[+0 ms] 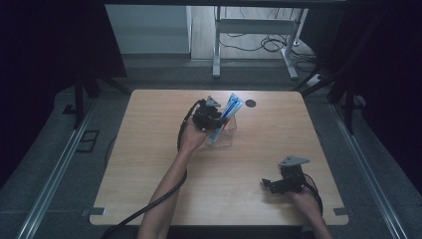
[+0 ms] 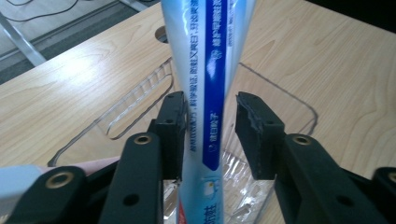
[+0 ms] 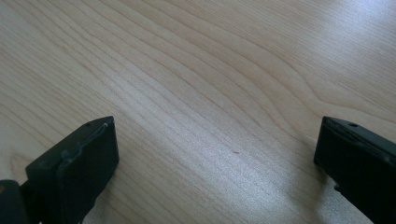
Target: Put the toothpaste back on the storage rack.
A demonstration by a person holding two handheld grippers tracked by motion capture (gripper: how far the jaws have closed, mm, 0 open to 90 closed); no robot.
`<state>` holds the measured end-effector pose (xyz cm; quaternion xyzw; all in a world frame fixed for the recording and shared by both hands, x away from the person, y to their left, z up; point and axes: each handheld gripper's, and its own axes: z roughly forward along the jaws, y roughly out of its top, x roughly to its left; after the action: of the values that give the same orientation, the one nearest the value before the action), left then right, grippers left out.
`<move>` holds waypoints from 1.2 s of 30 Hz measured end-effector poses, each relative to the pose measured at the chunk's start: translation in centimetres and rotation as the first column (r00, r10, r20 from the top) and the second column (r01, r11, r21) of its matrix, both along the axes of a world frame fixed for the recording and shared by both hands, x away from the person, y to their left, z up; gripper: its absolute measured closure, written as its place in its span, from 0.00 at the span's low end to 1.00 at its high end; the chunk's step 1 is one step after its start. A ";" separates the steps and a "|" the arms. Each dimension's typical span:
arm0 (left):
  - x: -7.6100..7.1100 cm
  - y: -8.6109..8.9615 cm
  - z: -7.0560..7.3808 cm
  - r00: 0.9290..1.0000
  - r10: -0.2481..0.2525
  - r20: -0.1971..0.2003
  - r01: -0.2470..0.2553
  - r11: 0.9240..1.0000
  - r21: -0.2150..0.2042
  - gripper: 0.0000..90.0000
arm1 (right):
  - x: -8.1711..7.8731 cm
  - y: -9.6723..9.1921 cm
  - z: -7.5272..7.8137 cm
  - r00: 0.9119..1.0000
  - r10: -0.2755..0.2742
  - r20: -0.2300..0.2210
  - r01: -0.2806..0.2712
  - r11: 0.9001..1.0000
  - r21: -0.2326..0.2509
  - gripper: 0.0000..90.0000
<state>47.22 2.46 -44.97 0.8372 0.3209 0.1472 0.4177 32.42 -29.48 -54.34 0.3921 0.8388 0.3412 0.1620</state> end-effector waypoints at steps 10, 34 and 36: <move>-0.4 -0.3 0.2 1.000 0.004 0.004 -0.004 1.000 -0.009 0.53 | 0.0 0.0 0.0 1.000 -0.001 0.001 0.001 1.000 -0.001 0.00; -2.0 0.9 1.5 0.999 0.027 -0.024 -0.028 0.999 -0.040 0.16 | 0.0 0.0 0.0 1.000 -0.001 0.000 0.001 1.000 0.000 0.00; -2.2 1.0 1.5 0.999 0.027 -0.020 -0.028 0.999 -0.029 0.15 | 0.0 0.0 0.0 1.000 -0.001 -0.002 0.001 1.000 0.001 0.00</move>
<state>45.06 3.50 -43.46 0.8279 0.3385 0.1399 0.4248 32.40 -29.47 -54.32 0.3930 0.8386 0.3411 0.1612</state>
